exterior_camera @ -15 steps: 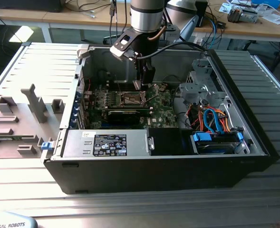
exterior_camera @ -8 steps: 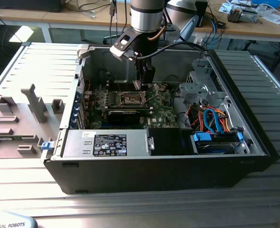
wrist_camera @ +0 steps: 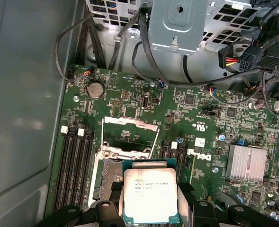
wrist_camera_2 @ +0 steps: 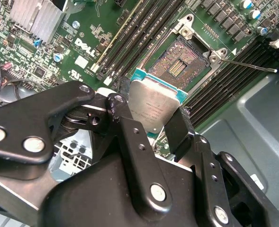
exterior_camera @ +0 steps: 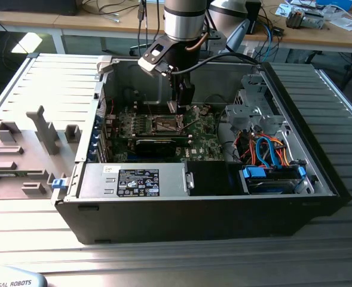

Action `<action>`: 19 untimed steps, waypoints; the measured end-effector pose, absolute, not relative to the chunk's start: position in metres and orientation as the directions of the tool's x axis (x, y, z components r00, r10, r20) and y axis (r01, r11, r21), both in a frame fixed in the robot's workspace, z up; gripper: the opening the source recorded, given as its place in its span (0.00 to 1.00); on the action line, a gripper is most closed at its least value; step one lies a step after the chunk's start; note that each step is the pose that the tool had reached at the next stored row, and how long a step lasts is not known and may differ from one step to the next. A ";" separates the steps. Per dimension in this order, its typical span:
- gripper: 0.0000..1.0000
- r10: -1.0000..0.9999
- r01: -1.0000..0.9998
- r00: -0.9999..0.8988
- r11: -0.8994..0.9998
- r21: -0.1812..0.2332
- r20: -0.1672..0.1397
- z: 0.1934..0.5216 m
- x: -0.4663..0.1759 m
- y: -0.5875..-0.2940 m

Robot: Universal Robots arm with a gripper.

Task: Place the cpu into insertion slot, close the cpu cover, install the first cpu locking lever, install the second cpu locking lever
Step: 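Place the cpu into insertion slot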

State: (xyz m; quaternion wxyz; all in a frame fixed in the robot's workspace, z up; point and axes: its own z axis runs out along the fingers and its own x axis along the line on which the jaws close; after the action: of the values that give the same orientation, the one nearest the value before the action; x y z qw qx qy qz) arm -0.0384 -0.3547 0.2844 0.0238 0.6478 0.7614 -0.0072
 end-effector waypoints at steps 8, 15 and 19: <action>0.54 0.989 0.990 -0.141 0.142 0.020 -0.046 0.284 -0.038 -0.355; 0.54 0.991 0.991 -0.129 0.130 0.020 -0.046 0.284 -0.038 -0.355; 0.54 0.991 0.992 -0.124 0.125 0.020 -0.046 0.284 -0.038 -0.355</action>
State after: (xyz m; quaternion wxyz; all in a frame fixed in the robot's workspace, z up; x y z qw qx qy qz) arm -0.0384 -0.3547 0.2844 0.0238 0.6613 0.7497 -0.0077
